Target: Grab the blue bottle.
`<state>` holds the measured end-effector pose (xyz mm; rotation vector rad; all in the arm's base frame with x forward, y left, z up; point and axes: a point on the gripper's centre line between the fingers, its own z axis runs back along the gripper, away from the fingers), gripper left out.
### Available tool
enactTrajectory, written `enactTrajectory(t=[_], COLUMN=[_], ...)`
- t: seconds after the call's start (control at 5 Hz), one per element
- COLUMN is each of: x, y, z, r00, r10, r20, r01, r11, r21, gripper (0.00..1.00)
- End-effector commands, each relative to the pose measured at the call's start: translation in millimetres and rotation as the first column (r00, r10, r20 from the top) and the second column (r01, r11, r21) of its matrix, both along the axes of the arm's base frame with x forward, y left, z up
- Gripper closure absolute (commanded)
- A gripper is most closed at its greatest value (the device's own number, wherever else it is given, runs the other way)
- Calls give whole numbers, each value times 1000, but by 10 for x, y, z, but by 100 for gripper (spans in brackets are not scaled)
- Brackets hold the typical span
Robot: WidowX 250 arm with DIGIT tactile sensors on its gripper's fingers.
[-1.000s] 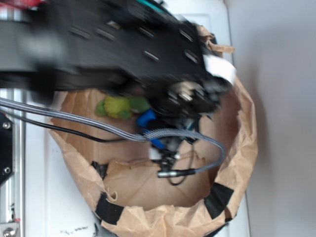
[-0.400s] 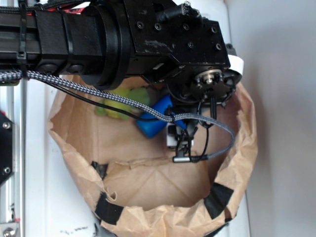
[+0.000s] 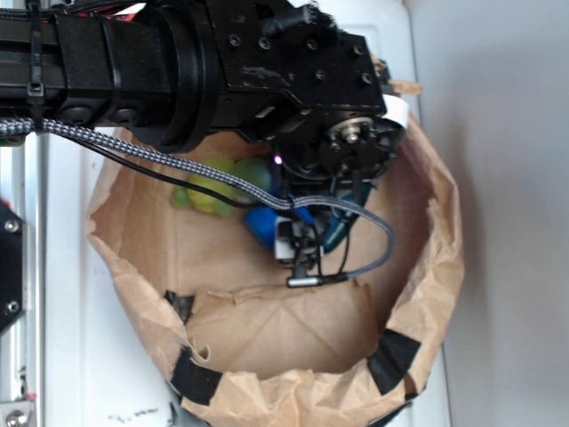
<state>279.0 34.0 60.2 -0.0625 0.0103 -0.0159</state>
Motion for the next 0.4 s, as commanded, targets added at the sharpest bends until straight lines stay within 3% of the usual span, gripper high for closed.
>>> enactTrajectory(t=[0.0, 0.2], x=[-177, -78], y=[96, 36], z=[167, -15], r00=[995, 994], r10=[-29, -44], r20=[95, 104], r01=[27, 38], r11=[999, 998], r21=[28, 58], gripper=[0, 0])
